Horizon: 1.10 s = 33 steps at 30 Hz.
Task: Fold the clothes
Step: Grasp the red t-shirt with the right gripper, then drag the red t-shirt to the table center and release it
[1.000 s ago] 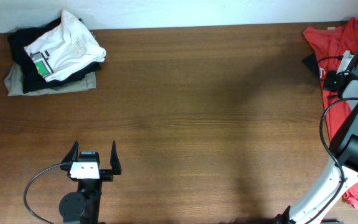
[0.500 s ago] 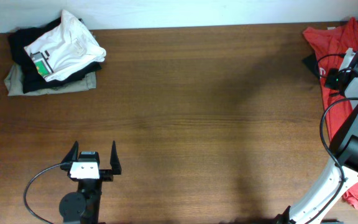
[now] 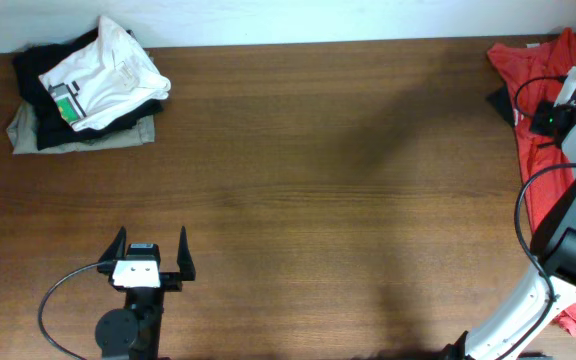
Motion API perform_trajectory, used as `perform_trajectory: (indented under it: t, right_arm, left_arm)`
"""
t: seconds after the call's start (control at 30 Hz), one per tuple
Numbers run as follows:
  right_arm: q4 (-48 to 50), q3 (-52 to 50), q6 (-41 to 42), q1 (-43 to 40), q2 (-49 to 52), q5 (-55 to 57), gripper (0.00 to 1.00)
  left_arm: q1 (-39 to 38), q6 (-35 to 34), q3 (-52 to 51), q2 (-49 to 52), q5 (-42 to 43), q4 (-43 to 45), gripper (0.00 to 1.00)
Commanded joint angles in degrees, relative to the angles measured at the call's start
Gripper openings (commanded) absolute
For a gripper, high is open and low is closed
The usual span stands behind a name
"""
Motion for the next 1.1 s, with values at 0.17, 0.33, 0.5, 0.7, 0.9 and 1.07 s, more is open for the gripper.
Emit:
perform_trajectory:
  t: [0.17, 0.33, 0.5, 0.7, 0.9, 1.07]
  right_arm:
    - [2.9, 1.3, 5.4, 25.4, -10.4, -12.1, 0.04]
    - [12.2, 1.3, 13.6, 49.8, -9.7, -15.8, 0.04]
    - [23.0, 1.3, 23.5, 69.3, -6.7, -16.7, 0.04]
    - [25.3, 1.8, 26.9, 72.3, -6.8, -20.0, 0.99]
    - [-0.3, 12.2, 26.9, 56.2, -7.0, -19.2, 0.99]
    - [-26.9, 12.3, 26.8, 38.2, -6.7, -23.1, 0.99]
  left_arm:
    - [-0.2, 0.9, -0.4, -0.3, -0.2, 0.0, 0.99]
    - [-0.2, 0.9, -0.4, -0.3, -0.2, 0.0, 0.99]
    - [-0.2, 0.9, -0.4, -0.3, -0.2, 0.0, 0.99]
    - [-0.2, 0.9, -0.4, -0.3, -0.2, 0.0, 0.99]
    - [-0.2, 0.9, -0.4, -0.3, -0.2, 0.0, 0.99]
    - [-0.2, 0.9, -0.4, -0.3, -0.2, 0.0, 0.99]
